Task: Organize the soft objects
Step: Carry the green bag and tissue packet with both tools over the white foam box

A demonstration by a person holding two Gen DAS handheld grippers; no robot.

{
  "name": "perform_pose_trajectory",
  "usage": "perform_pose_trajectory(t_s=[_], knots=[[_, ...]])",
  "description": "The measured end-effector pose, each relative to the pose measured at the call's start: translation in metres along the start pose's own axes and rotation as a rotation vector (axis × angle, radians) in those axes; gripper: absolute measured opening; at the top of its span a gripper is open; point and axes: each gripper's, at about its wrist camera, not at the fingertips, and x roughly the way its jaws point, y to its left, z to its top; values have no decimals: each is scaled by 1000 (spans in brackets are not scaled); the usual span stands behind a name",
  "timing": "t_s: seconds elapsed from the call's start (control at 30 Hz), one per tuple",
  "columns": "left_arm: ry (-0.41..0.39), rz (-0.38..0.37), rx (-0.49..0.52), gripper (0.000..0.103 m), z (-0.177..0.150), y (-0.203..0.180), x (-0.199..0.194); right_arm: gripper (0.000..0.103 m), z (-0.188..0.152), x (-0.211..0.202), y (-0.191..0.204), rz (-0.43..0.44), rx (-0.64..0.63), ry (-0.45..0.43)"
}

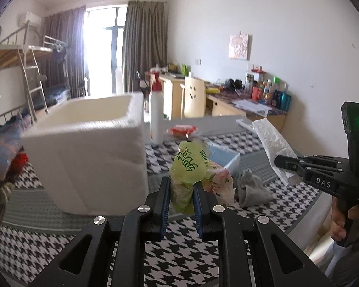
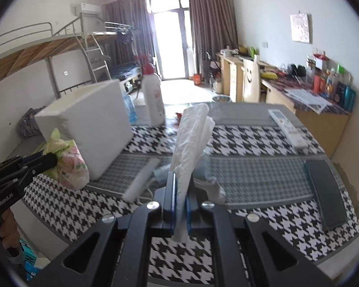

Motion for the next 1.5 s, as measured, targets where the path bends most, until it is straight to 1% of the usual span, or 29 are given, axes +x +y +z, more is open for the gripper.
perform_pose_trajectory(t_s=[0.27,0.57,0.8,1.0,1.5], knots=[[-65,63,-4,20,17,13,-14,9,15,-3,11,30,-29,-40],[-116,131,-31,20,37,35,-23,9,34,-4,29,52,-59,-75],[-153,179,-47,20,46,50,-29,9,48,0,47,90,-85,-93],[-164,212,-60,20,49,63,-34,9,60,5,66,119,-123,-108],[-170,302,-116,20,44,101,-50,9,81,28,113,182,-183,-93]])
